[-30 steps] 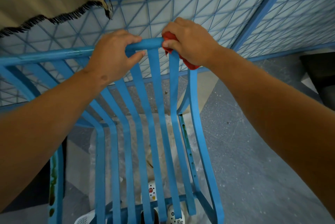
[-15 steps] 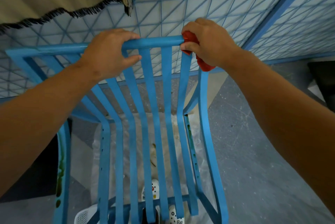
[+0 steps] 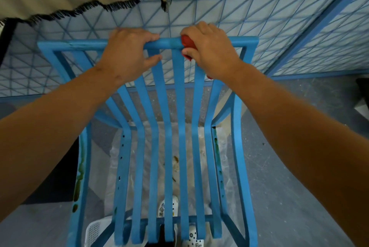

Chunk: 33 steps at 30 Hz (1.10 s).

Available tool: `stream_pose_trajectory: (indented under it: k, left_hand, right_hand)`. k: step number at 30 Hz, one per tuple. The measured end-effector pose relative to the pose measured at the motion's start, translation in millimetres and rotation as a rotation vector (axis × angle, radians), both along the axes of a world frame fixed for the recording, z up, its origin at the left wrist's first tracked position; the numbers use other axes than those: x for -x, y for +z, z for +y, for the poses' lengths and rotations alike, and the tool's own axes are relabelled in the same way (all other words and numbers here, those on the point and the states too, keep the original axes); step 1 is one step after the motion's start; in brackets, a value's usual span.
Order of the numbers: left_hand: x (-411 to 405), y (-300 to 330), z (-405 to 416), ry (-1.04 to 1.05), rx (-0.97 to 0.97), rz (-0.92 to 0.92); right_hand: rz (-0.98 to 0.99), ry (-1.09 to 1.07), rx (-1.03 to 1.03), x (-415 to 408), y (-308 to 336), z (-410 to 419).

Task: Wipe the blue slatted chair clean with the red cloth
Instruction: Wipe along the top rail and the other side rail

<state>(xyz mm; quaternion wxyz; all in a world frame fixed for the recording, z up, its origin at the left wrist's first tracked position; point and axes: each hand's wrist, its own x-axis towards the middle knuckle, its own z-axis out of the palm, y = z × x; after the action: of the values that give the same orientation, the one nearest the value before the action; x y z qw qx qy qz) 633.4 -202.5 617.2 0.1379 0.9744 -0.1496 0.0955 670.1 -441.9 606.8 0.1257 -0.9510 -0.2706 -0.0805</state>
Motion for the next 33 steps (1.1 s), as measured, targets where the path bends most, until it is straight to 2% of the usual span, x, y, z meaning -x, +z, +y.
stream_pose_trajectory:
  k: [8,12,14,18,26,30,33]
  left_hand:
    - [4.0,-0.6,2.2,0.014,-0.027,0.039]
    - [5.4,4.8,-3.9,0.029,0.008,0.071]
    - [6.2,7.3,-7.0,0.057,0.016,0.089]
    - [5.1,10.0,-8.2,0.063,0.015,0.1]
    - [-1.6,10.0,-4.1,0.067,0.079,0.187]
    - [-0.2,13.7,-3.2,0.043,0.025,0.216]
    - [1.9,15.3,-3.3,0.026,-0.018,0.213]
  right_hand:
    - [0.114,-0.027,0.063,-9.0,19.0,-49.3]
    - [0.324,-0.048,0.048,-14.9,35.0,-65.5]
    - [0.364,-0.056,0.06,-21.1,38.6,-60.4]
    - [0.356,-0.047,0.048,-24.1,35.5,-38.7]
    - [0.158,0.033,-0.014,-15.1,18.5,15.5]
    - [0.037,0.024,-0.081,-4.2,4.8,25.8]
    - [-0.011,0.034,-0.055,-0.7,0.7,15.4]
